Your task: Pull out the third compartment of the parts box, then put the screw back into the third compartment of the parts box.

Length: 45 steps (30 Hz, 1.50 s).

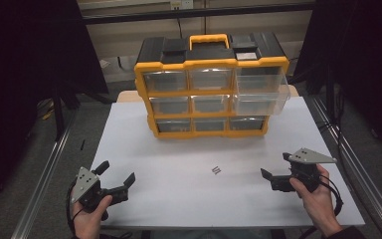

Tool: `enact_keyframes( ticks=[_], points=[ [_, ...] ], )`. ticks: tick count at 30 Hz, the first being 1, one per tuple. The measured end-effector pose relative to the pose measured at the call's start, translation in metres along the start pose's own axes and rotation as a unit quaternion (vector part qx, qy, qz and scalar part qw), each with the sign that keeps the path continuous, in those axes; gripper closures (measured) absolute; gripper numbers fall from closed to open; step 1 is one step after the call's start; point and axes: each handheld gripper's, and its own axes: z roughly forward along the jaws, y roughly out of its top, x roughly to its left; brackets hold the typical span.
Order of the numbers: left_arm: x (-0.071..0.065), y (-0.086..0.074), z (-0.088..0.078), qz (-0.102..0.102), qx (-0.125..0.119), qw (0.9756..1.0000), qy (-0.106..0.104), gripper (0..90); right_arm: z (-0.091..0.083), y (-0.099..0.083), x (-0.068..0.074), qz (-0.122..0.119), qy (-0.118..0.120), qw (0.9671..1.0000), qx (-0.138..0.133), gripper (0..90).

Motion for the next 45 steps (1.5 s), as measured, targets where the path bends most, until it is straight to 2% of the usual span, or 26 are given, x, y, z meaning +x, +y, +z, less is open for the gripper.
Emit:
enact_keyframes(
  ticks=[2,6,9,11,18,19,21,23,29,31,35,37,38,39,40,41,43,45],
  points=[
    [0.0,0.0,0.0,0.0,-0.002,1.0,-0.001,2.2,0.003,0.0,0.001,-0.001,0.004,1.0,0.007,6.1],
    [0.0,0.0,0.001,0.0,0.0,1.0,0.005,2.1,0.008,0.002,0.003,-0.02,0.009,0.9996,0.019,5.8],
    [0.002,0.0,0.001,0.004,0.004,1.0,0.003,2.1,0.013,0.004,0.004,-0.029,0.015,0.9991,0.028,5.7],
    [0.002,0.0,0.002,-0.001,0.0,1.0,-0.001,2.1,0.016,0.006,0.005,-0.039,0.014,0.9985,0.034,5.6],
    [0.002,0.0,0.001,-0.001,-0.002,1.0,0.007,2.2,0.028,0.015,0.009,-0.046,0.033,0.9969,0.055,6.4],
    [0.002,0.0,0.002,-0.003,-0.002,1.0,0.002,2.2,0.028,0.017,0.011,-0.044,0.034,0.9965,0.062,6.4],
    [0.001,0.001,0.002,0.002,-0.001,1.0,0.003,2.2,0.031,0.021,0.012,-0.058,0.039,0.9957,0.061,6.3],
    [0.001,0.001,0.002,0.002,-0.003,1.0,0.001,2.1,0.035,0.024,0.013,-0.057,0.045,0.9949,0.07,5.8],
    [0.0,0.002,0.003,0.005,-0.003,1.0,0.0,2.2,0.048,0.033,0.021,-0.074,0.065,0.9896,0.105,4.9],
    [0.0,0.002,0.003,0.004,-0.004,1.0,0.0,2.2,0.052,0.037,0.023,-0.086,0.078,0.9874,0.108,4.3],
    [0.001,0.002,0.002,0.004,-0.004,1.0,0.001,2.1,0.061,0.043,0.027,-0.089,0.093,0.9852,0.113,4.4],
    [0.001,0.002,0.002,0.004,-0.004,1.0,0.0,2.2,0.066,0.045,0.028,-0.098,0.109,0.982,0.118,6.0],
    [0.001,0.002,0.003,0.004,-0.004,1.0,0.0,2.2,0.068,0.047,0.03,-0.103,0.105,0.9817,0.121,6.7],
    [0.001,0.002,0.003,0.003,-0.005,1.0,-0.001,2.1,0.07,0.048,0.031,-0.106,0.112,0.9803,0.123,6.6],
    [0.001,0.002,0.003,0.004,-0.005,1.0,0.0,2.2,0.071,0.05,0.032,-0.114,0.107,0.9793,0.128,6.6],
    [0.001,0.002,0.003,0.005,-0.004,1.0,0.0,2.2,0.073,0.051,0.033,-0.121,0.113,0.9781,0.126,6.4],
    [0.001,0.002,0.003,0.006,-0.005,1.0,0.0,2.2,0.078,0.055,0.036,-0.117,0.123,0.9767,0.131,5.4],
    [0.001,0.002,0.003,0.006,-0.005,1.0,0.0,2.1,0.083,0.058,0.039,-0.133,0.124,0.9727,0.145,4.9]
  ],
)
